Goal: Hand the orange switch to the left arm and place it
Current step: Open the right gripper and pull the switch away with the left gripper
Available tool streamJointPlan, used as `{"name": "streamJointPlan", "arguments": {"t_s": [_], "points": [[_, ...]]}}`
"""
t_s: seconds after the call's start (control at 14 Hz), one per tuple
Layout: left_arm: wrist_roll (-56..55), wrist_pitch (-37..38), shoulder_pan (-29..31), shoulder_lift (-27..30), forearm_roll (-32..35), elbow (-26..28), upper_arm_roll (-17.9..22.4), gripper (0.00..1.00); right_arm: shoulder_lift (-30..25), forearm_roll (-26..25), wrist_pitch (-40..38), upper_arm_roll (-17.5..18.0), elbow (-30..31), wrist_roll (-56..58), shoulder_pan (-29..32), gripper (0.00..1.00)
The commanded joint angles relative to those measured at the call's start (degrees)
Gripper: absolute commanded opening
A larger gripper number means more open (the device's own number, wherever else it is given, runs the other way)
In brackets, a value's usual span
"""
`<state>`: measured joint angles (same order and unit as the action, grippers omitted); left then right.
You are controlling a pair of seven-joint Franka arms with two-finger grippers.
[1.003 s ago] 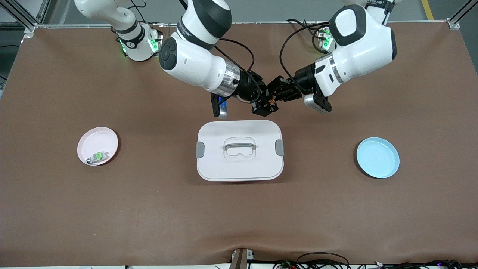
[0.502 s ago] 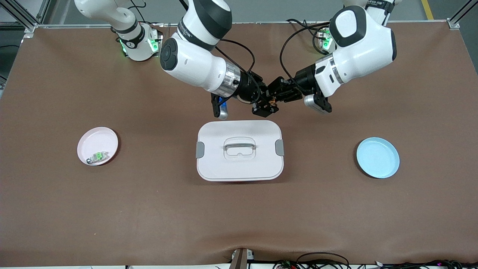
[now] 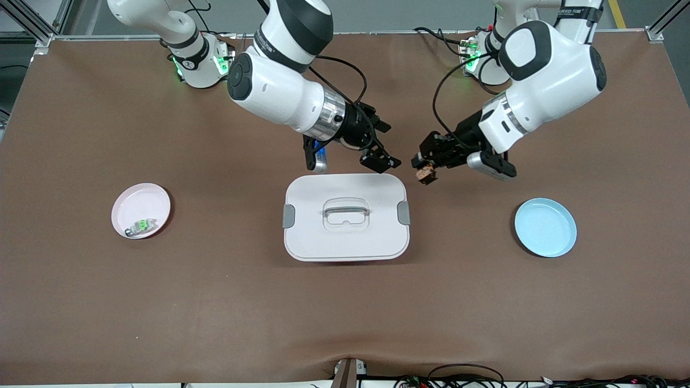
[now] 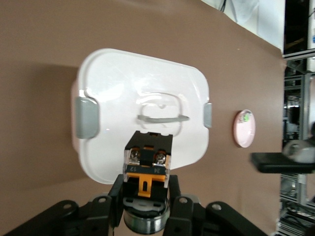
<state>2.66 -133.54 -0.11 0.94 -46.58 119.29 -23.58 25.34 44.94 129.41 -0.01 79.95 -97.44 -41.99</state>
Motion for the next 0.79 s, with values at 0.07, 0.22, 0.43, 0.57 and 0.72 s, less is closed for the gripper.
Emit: {"name": "streamJointPlan", "arguments": {"t_s": [0.07,0.22,0.43,0.57,0.72], "points": [[1.0,4.8,4.2,0.7,10.3,-0.4,-0.3,0.0,-2.9,-4.0,-7.0,-0.2,-0.2,1.4,2.8,1.0],[1.1,8.8,7.7,-0.5,18.9,-3.3,-0.3,0.0,-5.2,-6.4,-13.0,-0.3,-0.1,6.9,4.5,1.0],[1.4,11.9,9.9,-2.0,29.0,-4.9,0.0,0.0,-8.7,-6.7,-23.6,-0.3,0.4,16.4,10.4,1.0],[3.0,11.9,10.6,-4.4,34.9,-5.1,0.0,0.0,-10.9,-7.3,-29.0,-0.3,0.8,22.8,14.2,1.0],[7.3,11.9,13.2,-6.9,38.4,-5.1,0.1,0.0,-13.0,-8.5,-33.3,-0.3,2.2,29.5,17.8,1.0]]}}
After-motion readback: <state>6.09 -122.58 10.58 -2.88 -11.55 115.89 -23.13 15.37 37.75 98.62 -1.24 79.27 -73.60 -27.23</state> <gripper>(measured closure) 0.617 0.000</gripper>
